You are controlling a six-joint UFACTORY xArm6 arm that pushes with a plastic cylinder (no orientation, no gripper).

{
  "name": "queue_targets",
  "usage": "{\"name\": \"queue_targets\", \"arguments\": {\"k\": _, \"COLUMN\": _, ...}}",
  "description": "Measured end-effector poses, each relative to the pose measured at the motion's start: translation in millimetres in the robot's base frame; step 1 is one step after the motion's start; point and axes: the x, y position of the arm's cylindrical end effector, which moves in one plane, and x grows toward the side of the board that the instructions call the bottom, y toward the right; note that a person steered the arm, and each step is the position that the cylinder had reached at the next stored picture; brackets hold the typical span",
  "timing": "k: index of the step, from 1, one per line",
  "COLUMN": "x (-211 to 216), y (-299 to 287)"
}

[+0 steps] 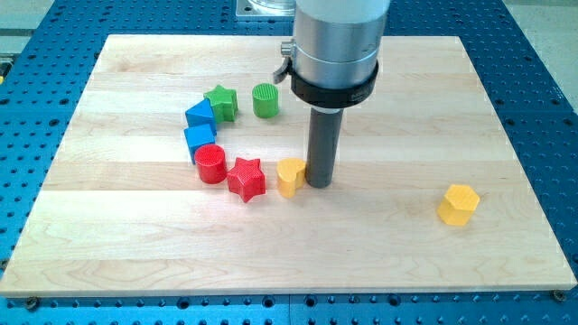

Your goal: Move the hexagon to the top right of the green circle

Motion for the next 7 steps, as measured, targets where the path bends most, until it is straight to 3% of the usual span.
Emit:
{"name": "queue_targets", "arguments": {"k": 2, "x": 0.0, "y": 18.5}}
{"name": "queue_targets", "arguments": {"k": 4, "x": -4.2, "y": 138.1}}
{"name": "queue_targets", "arguments": {"k": 5, "x": 21.6, "y": 226.0}}
{"name": "queue_targets", "arguments": {"k": 6, "x": 54.1, "y": 240.9}}
{"name": "queue_targets", "arguments": {"k": 7, "x": 90.1, "y": 214.6}}
